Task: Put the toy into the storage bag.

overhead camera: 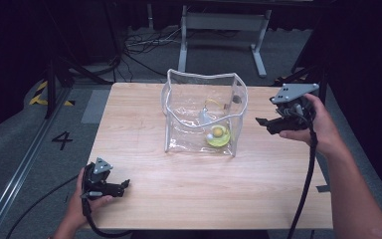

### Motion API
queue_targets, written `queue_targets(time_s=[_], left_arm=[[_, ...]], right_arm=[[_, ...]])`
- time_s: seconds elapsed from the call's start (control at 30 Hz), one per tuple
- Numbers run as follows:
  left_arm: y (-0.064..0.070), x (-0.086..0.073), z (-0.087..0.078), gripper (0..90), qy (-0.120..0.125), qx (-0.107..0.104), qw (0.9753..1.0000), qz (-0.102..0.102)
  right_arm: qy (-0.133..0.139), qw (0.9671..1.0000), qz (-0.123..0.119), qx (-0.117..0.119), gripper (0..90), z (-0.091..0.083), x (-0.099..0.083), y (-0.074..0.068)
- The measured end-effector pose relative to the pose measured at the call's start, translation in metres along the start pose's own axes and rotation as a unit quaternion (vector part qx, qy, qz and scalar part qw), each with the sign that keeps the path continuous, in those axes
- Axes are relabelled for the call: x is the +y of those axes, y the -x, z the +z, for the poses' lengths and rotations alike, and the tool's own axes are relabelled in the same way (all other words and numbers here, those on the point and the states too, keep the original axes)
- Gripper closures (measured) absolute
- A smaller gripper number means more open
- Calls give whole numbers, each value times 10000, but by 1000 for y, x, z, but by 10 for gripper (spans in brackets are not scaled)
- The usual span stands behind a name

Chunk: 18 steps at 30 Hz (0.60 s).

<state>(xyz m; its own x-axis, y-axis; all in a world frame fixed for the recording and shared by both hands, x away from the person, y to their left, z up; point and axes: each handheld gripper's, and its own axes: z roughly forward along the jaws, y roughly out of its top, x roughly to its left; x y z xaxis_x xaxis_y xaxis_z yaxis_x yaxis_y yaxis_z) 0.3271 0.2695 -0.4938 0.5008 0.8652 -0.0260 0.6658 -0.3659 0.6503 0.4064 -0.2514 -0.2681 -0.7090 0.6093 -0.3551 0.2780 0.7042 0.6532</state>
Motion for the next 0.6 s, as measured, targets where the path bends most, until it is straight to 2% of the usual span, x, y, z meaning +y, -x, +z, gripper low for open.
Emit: queue_targets(time_s=[0.47,0.6], left_arm=[[0,0,0,5,1,0,10000,-1],[0,0,0,5,0,5,10000,-6]], right_arm=[[-276,9995,-113,-142,213,10,-44,-13],[-491,9986,-153,-160,211,18,-59,-17]])
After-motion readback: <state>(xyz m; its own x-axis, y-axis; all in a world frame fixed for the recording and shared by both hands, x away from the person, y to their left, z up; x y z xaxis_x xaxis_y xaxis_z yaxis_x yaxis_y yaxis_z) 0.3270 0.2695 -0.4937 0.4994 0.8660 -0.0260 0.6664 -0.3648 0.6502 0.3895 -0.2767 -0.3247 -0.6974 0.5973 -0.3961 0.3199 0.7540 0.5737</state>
